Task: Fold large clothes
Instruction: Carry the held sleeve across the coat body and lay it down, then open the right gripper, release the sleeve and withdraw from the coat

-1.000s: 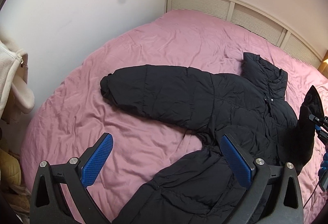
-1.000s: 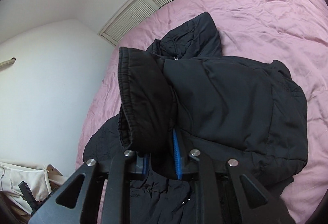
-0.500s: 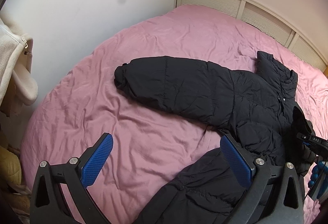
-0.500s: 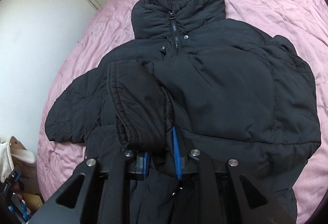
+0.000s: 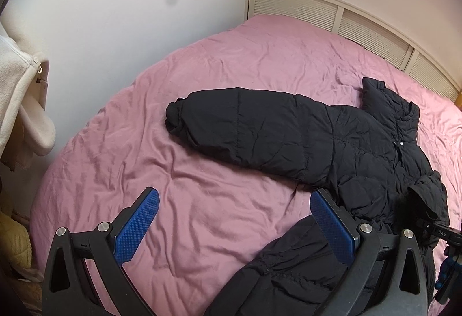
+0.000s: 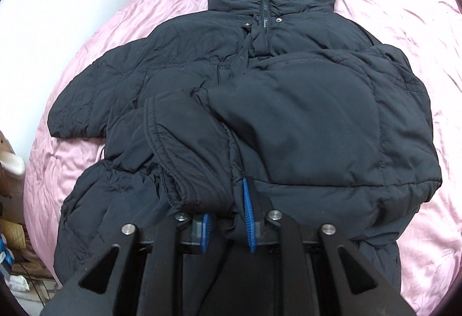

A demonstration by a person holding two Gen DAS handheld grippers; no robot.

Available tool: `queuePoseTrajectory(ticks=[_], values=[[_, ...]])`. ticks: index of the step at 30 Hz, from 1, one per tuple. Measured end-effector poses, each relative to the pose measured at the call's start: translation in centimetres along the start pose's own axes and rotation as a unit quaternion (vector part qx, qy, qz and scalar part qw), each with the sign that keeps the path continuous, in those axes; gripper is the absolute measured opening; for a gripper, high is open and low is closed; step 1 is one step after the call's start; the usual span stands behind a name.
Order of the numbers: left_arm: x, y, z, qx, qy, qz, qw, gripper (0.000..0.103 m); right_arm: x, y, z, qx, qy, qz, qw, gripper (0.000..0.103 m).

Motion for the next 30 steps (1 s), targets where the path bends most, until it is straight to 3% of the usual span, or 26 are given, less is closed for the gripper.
queuePoseTrajectory(ticks=[8, 14, 20, 24, 30], values=[[0.9, 0.3, 2.4, 0.025, 0.013, -0.025, 0.9993, 0.102, 2.1, 1.7, -0.2, 0.033, -0.032, -0.004, 0.999, 0.025], [1.8, 0.6, 5.2, 0.041, 0.013, -0.043, 0.9981, 0.102, 3.2, 0.5, -1.7, 0.021, -0.071, -0.003, 0.997, 0.060], [2.0, 0.6, 10.7, 0.075, 0.038, -0.043, 0.9955, 0.102, 3.8, -3.1, -2.4, -0.013, -0.095, 0.009, 0.995, 0.062], [2.7, 1.0, 16.0, 0.106, 0.058, -0.044, 0.9917, 0.102, 2.3, -6.1, 1.1, 0.009, -0.078, 0.041, 0.996, 0.062], [4.8, 2.8, 24.9, 0.138, 0.083, -0.051, 0.9856, 0.102, -1.3, -7.4, 9.3, 0.084, -0.062, 0.069, 0.992, 0.062]])
Point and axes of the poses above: each gripper's, at about its wrist camera, not at the fingertips, and y roughly the way its jaws point, z to its right, x to its underside, the point moved 9 cm from there along y, roughly the way its jaws point, and after that the axes turned 14 degrees about z, right-handed, at the moved point
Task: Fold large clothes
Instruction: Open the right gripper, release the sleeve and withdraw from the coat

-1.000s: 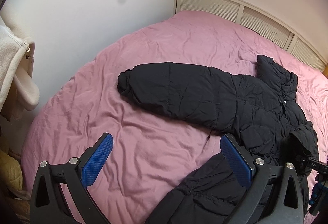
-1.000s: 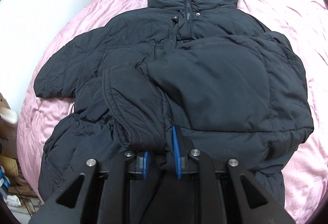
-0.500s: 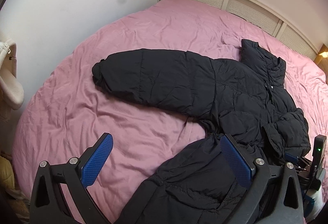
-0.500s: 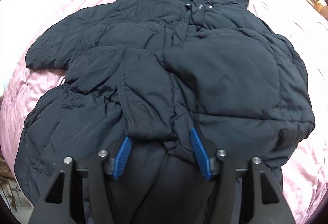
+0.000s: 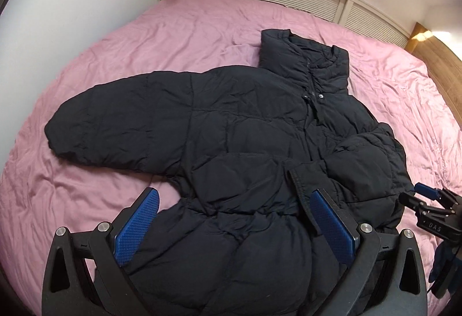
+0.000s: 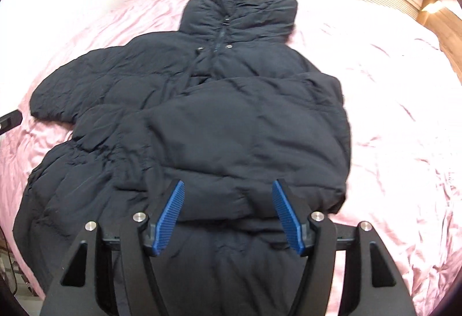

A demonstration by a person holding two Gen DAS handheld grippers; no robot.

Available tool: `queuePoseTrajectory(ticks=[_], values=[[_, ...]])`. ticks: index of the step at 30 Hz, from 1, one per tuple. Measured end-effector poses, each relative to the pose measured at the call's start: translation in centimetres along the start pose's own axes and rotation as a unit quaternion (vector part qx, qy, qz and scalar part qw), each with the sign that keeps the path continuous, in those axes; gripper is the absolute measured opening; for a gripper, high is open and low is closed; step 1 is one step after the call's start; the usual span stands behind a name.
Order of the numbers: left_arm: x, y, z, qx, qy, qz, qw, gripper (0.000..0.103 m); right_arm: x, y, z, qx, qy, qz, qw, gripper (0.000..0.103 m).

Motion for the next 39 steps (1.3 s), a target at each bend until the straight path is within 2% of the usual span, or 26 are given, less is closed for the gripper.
queuePoseTrajectory(ticks=[5, 10, 15, 19, 23, 28, 31, 35, 39], values=[[1.5, 4.2, 6.7, 0.018, 0.020, -0.014, 0.9995, 0.102, 0.2, 2.8, 4.2, 0.018, 0.011, -0.014, 1.000, 0.062], [3.3, 8.7, 10.5, 0.008, 0.046, -0.030, 0.9984, 0.102, 2.3, 5.3, 4.3, 0.003, 0.000, -0.036, 0.999, 0.062], [6.9, 13.3, 10.3, -0.025, 0.056, -0.078, 0.9951, 0.102, 3.6, 7.1, 4.0, -0.011, 0.009, -0.039, 0.999, 0.064], [8.5, 14.1, 9.8, -0.028, 0.053, -0.095, 0.9937, 0.102, 4.4, 8.1, 3.9, -0.024, 0.006, -0.052, 0.998, 0.065], [7.2, 12.9, 9.8, -0.027, 0.048, -0.089, 0.9945, 0.102, 3.5, 7.4, 4.1, -0.029, -0.003, -0.055, 0.998, 0.065], [3.1, 11.3, 9.8, -0.030, 0.029, -0.042, 0.9983, 0.102, -0.8, 5.3, 4.8, -0.028, -0.002, -0.005, 1.000, 0.065], [2.0, 12.7, 9.7, -0.038, 0.026, -0.038, 0.9983, 0.102, -2.7, 6.3, 5.8, -0.016, 0.013, 0.002, 1.000, 0.065], [3.4, 16.0, 9.5, -0.072, 0.063, -0.072, 0.9928, 0.102, -2.1, 9.9, 6.5, -0.008, 0.037, -0.032, 0.999, 0.066], [4.4, 16.9, 9.3, -0.071, 0.074, -0.074, 0.9920, 0.102, -0.2, 12.0, 6.0, -0.001, 0.036, -0.062, 0.997, 0.072]])
Point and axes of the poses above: each gripper's, at about its wrist camera, not at the fingertips, and y roughly the way its jaws point, z to its right, x to its underside, the point moved 9 cm from there along y, roughly the way its jaws point, and after that the axes turned 14 degrees about z, right-handed, at the moved point
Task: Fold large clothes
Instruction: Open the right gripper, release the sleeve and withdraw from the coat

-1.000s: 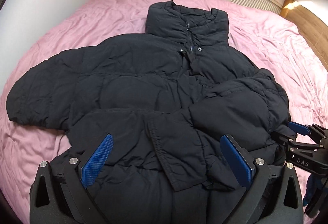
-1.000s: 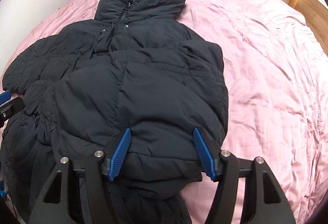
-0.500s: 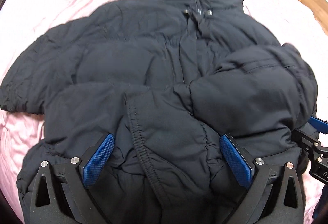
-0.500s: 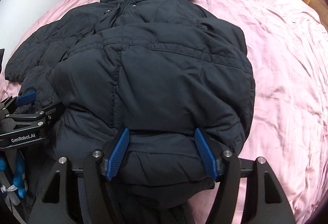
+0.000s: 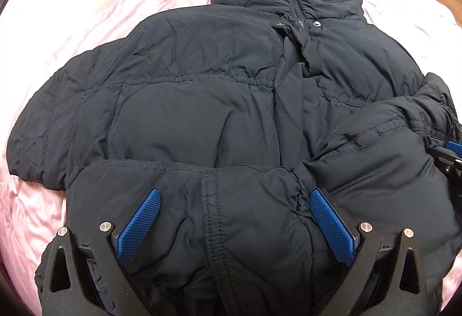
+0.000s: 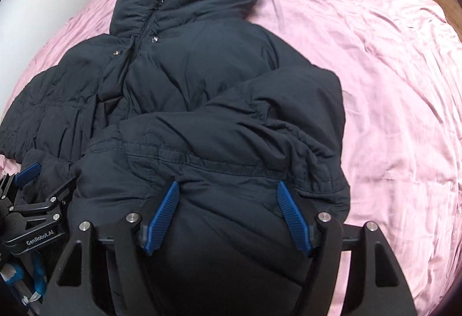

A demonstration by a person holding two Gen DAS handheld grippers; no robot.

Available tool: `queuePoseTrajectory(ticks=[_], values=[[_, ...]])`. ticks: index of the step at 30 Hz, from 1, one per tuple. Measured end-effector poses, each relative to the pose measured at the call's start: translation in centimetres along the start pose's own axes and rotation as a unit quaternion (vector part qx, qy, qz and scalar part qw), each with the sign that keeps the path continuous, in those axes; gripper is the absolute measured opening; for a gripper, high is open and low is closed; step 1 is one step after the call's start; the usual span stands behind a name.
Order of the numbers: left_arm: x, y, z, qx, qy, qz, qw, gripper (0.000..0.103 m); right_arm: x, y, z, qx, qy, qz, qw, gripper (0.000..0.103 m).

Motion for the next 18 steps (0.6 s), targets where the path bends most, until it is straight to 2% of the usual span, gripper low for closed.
queuePoseTrajectory(ticks=[4, 8, 18], values=[[-0.1, -1.3, -0.6, 0.013, -0.009, 0.003, 0.9999, 0.102, -0.3, -0.2, 0.1, 0.012, 0.009, -0.007, 1.000, 0.072], [-0.6, -3.8, -1.8, 0.021, -0.014, 0.020, 0.9995, 0.102, -1.2, -2.4, -0.5, 0.019, 0.001, 0.002, 1.000, 0.072], [-0.6, -10.2, -6.4, 0.049, -0.012, 0.028, 0.9983, 0.102, -0.6, -12.1, -2.5, 0.045, 0.017, 0.029, 0.998, 0.072]])
Point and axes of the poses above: each gripper's, at about its wrist camera, not at the fingertips, and y roughly the way its jaws point, z to its right, x to its underside, the point moved 9 cm from there along y, roughly the way its jaws point, and after that the axes turned 14 degrees about z, right-handed, at the moved point
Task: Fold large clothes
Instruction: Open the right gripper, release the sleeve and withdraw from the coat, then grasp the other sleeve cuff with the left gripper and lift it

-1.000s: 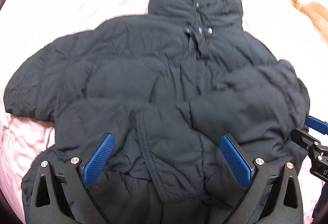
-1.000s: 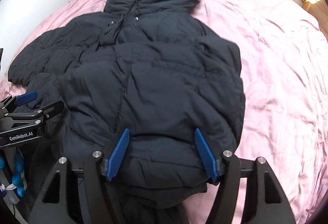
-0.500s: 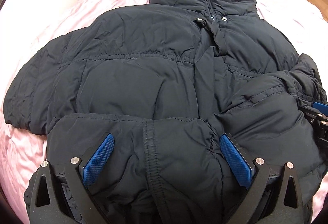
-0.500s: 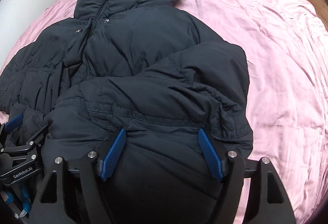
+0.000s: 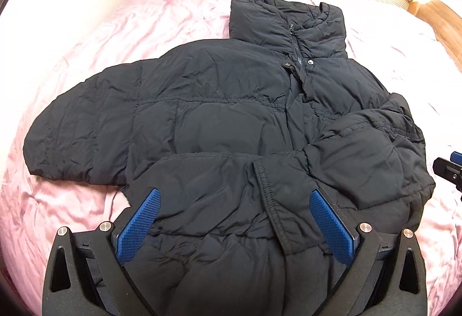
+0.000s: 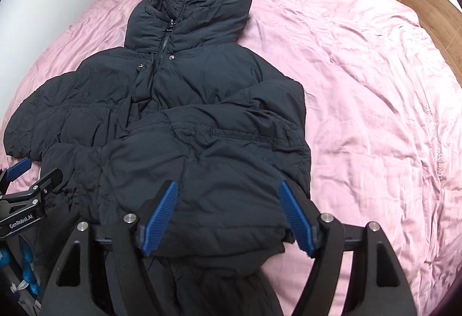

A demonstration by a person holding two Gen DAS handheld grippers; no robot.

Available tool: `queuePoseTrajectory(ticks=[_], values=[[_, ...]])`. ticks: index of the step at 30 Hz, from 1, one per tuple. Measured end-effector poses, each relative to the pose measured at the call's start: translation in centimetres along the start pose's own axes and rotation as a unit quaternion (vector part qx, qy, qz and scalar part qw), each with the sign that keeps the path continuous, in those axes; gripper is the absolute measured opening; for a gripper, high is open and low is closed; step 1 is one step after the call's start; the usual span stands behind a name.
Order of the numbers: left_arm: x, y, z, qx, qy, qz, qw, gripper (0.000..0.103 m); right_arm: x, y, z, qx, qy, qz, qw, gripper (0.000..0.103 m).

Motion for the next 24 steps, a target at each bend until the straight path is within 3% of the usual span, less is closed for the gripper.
queuePoseTrajectory(ticks=[12, 24], values=[[-1.7, -6.5, -9.4, 0.004, -0.034, 0.026, 0.9991, 0.102, -0.7, -10.5, -1.9, 0.033, 0.053, 0.030, 0.998, 0.072], [0.2, -7.2, -19.4, -0.019, -0.074, 0.012, 0.9970, 0.102, -0.3, -12.6, -3.7, 0.069, 0.087, 0.031, 0.993, 0.075]])
Point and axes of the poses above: each gripper's, at about its wrist camera, not at the fingertips, and y roughly the way its jaws point, z to its right, x to its underside, the point moved 9 cm from there along y, roughly the way its jaws point, and after that the axes turned 14 degrees about z, right-handed, at the moved point
